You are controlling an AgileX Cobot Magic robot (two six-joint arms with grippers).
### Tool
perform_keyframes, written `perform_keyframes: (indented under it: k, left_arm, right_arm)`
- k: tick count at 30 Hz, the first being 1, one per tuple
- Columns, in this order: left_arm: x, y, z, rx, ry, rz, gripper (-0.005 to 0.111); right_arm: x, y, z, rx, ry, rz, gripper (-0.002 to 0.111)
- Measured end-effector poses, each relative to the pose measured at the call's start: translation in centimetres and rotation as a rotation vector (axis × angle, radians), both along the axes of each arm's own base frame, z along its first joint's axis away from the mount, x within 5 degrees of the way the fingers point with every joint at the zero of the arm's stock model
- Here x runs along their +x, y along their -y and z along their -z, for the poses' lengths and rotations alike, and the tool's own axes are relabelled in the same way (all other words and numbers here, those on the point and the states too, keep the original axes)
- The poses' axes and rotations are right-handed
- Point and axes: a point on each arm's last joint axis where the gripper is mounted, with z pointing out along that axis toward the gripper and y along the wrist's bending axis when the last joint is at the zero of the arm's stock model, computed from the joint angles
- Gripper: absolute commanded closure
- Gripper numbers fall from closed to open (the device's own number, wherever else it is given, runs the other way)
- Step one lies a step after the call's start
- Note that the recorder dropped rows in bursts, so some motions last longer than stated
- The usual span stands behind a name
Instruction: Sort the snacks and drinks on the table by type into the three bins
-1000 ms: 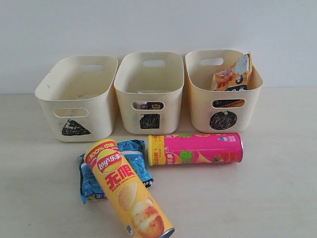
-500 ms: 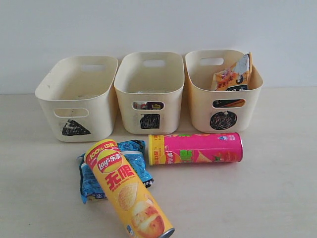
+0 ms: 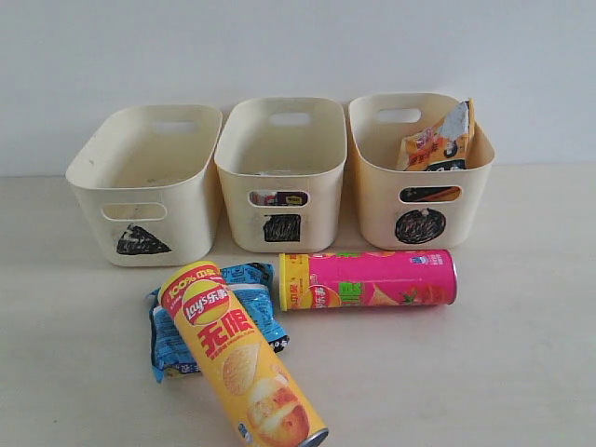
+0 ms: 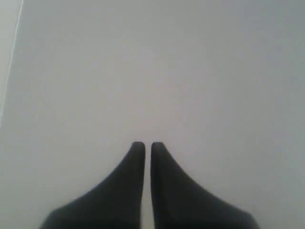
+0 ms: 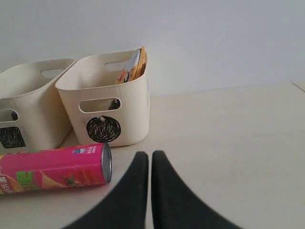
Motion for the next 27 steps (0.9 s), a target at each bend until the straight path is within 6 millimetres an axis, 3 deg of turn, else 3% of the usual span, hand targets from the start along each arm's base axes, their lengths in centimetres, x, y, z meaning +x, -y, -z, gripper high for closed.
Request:
perform_keyframes:
  k: [4, 9, 16, 21, 27]
  left_arm:
    - [1.6, 0.0, -3.0, 0.094, -0.235, -0.018, 0.102]
    - [4.5, 1.4, -3.4, 0.192, -0.546, 0.169, 0.102]
    - [8.8, 4.5, -0.6, 0.267, -0.987, 0.541, 0.102]
    - [11.6, 6.2, 0.8, 0.226, -1.131, 0.674, 0.102]
    - [14.5, 8.5, 3.9, 0.051, -1.303, 0.84, 0.102]
  right_arm:
    - [0.0, 0.0, 0.0, 0.002, 0.0, 0.0, 0.108]
    - [0.0, 0.0, 0.0, 0.009, -0.001, 0.001, 0.108]
    - [0.0, 0.0, 0.0, 0.01, -0.001, 0.001, 0.108]
    - [0.0, 0.0, 0.0, 0.012, -0.003, 0.001, 0.108]
    - [0.0, 0.0, 0.0, 0.016, -0.005, 0.001, 0.108]
